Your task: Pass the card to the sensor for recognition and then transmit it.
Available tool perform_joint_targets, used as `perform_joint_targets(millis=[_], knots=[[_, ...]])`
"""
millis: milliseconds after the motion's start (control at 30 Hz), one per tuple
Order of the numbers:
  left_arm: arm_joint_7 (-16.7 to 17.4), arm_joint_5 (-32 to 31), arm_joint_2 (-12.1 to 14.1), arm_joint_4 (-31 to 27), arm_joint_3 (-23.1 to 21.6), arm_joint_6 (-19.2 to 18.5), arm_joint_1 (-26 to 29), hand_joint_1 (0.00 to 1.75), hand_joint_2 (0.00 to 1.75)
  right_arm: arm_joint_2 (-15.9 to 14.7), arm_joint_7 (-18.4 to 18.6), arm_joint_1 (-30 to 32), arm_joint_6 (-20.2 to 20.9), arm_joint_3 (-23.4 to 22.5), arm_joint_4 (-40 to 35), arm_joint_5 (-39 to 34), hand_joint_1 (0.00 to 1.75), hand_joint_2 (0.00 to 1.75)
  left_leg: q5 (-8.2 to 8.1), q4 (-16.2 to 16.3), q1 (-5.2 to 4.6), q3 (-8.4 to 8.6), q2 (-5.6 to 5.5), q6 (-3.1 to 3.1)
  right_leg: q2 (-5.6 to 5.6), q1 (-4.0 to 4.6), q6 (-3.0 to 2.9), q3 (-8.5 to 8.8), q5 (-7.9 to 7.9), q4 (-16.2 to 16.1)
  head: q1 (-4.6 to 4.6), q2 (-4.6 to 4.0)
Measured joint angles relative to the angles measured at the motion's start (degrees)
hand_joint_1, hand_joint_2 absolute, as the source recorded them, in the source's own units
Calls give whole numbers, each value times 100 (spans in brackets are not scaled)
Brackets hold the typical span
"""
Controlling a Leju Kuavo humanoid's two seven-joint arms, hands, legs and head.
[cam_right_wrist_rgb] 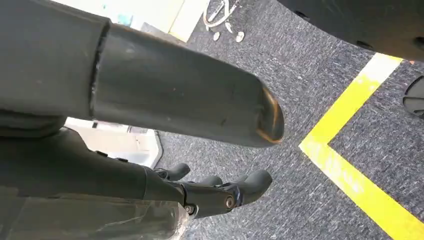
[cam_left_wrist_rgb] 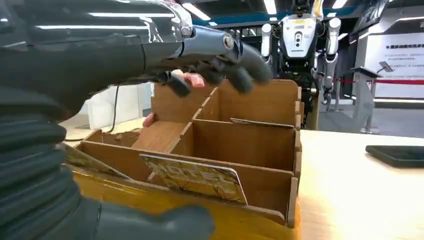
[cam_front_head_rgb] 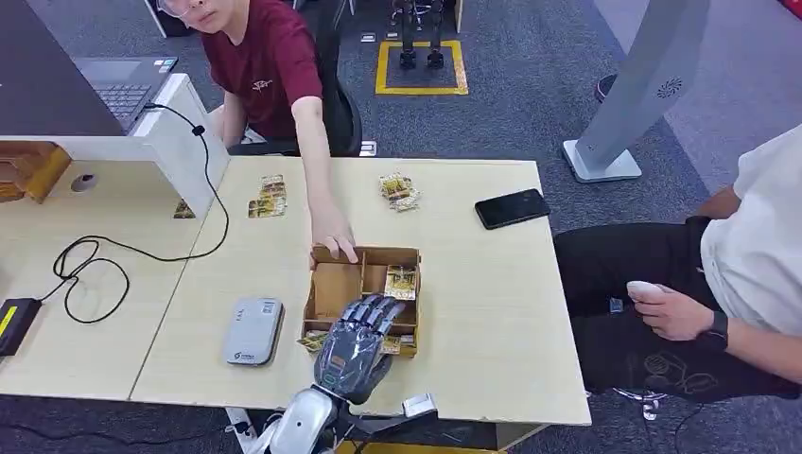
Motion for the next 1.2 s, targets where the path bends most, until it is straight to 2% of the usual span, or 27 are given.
perform_joint_targets(millis=[500,667,767,867,1000,1100,1200], knots=[[-153,234,-28,28,53,-142,-4,175,175,0,-35,0,-7,24,0,0,0,0,0,0,0,0,0,0,0,0,0,0,0,0,0,0],[-361,584,-61,26,123,-265,-1,175,175,0,-59,2,-28,26,0,0,0,0,0,0,0,0,0,0,0,0,0,0,0,0,0,0],[-632,1004,-85,-57,140,-464,9,175,175,0,-68,4,-48,26,0,0,0,0,0,0,0,-1,-1,0,0,0,0,0,0,0,0,0],[-951,1592,-87,-630,140,-820,98,175,175,0,-68,9,-55,26,0,0,0,0,0,0,0,-1,0,0,1,0,0,-2,0,0,0,0],[-883,1827,-41,-1776,39,-1128,149,175,175,0,-50,22,-55,22,0,0,0,0,0,0,0,-3,-2,0,-1,0,0,-2,0,0,0,0],[-815,1899,50,-2613,-83,-1156,105,175,175,0,-31,33,-52,11,0,0,0,0,0,0,0,-2,-2,0,0,0,0,-3,0,0,0,0],[-693,1720,162,-3291,-151,-1113,-15,175,175,0,-11,36,-44,4,0,0,0,0,1,0,1,-1,-2,0,0,0,0,-2,0,1,2,0]])
